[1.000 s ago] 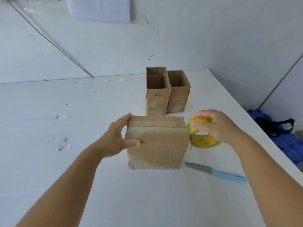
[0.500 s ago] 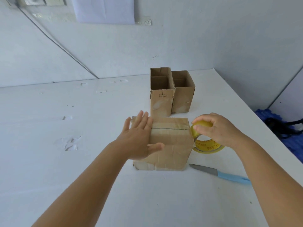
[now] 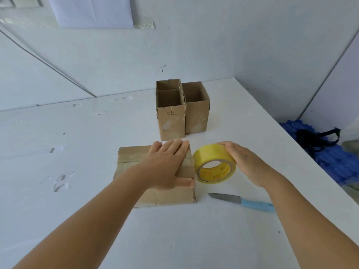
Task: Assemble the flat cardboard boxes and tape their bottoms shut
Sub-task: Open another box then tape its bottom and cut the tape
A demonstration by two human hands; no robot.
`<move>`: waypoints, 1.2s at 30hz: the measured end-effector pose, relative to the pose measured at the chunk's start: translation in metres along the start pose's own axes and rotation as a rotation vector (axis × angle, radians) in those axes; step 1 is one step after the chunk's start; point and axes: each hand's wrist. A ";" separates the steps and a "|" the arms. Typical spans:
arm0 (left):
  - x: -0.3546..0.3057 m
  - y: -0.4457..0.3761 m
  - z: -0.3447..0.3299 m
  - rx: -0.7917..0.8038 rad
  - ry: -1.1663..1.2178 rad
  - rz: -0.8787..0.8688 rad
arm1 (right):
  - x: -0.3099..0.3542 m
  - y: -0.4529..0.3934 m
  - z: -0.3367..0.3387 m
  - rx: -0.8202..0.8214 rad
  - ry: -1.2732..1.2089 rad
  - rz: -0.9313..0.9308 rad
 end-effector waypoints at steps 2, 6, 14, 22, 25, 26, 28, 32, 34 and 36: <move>0.003 0.015 -0.001 0.005 0.003 0.018 | -0.003 -0.004 -0.012 0.021 -0.082 -0.003; 0.006 0.035 -0.004 -0.020 0.023 0.070 | 0.001 -0.012 -0.040 0.036 -0.429 0.018; 0.006 0.034 -0.012 -0.012 0.032 0.060 | -0.019 -0.014 -0.024 -0.037 0.217 0.035; 0.001 0.010 0.008 -0.087 0.365 0.233 | -0.018 -0.018 -0.017 -0.037 0.317 0.054; 0.002 -0.009 0.023 0.069 0.319 0.166 | -0.017 -0.018 -0.015 -0.025 0.342 0.066; 0.003 -0.015 0.028 0.116 0.296 0.127 | -0.017 -0.019 -0.015 -0.019 0.357 0.076; 0.000 -0.027 0.035 0.239 0.355 0.092 | -0.016 -0.021 -0.015 -0.013 0.387 0.086; -0.004 -0.040 0.038 0.459 0.580 0.070 | -0.018 -0.020 -0.013 -0.015 0.411 0.076; -0.001 -0.039 0.037 0.445 0.674 0.052 | -0.019 -0.019 -0.013 -0.010 0.417 0.072; 0.002 -0.038 0.034 0.408 0.749 0.034 | -0.020 -0.018 -0.015 -0.015 0.411 0.076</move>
Point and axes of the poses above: each hand's wrist, its own y-axis away from the middle knuckle, its own z-axis out of the back of the hand, x = y × z, and after that the axes turned 3 degrees about y, right-handed
